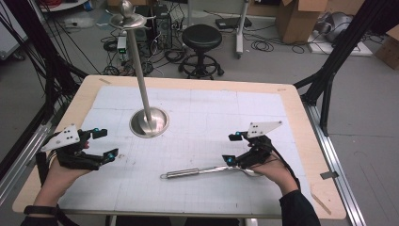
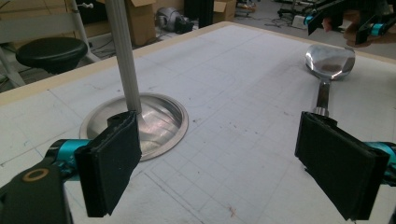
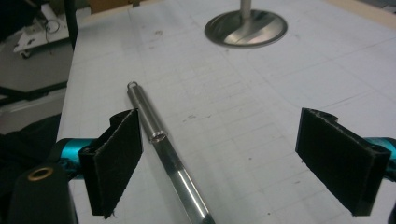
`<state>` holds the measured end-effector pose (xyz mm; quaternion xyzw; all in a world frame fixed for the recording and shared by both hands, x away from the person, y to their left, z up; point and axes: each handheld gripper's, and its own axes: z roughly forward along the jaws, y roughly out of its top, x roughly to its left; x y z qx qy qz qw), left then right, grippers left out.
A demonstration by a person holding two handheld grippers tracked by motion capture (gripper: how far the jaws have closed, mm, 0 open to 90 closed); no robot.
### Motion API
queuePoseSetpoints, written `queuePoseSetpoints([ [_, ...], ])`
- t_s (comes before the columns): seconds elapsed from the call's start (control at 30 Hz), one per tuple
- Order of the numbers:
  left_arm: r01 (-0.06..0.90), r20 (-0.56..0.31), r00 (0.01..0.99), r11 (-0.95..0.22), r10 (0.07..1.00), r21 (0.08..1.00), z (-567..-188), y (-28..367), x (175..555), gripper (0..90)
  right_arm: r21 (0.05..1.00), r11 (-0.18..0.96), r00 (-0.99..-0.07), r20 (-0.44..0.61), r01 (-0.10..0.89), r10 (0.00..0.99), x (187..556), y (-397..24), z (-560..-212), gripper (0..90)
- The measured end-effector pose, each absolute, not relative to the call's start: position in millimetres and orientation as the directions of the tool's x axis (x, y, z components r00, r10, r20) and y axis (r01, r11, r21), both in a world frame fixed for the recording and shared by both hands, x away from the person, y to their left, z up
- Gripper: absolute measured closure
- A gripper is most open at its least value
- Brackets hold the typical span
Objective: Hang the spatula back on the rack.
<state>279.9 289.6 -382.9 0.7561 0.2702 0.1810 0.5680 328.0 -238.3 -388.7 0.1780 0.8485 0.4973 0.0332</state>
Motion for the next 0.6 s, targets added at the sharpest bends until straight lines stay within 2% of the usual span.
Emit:
queuePoseSetpoints([
  [0.37,0.204,-0.029,0.792,-0.219,0.610,0.954,-383,289,280,14.8,0.774,0.572,-0.953,0.136,0.272,0.269,326,-216,-406,16.2],
  [0.6,0.207,-0.028,0.794,-0.227,0.607,0.952,-384,287,280,14.8,0.734,0.626,-0.957,0.120,0.264,0.263,323,-208,-414,16.6],
])
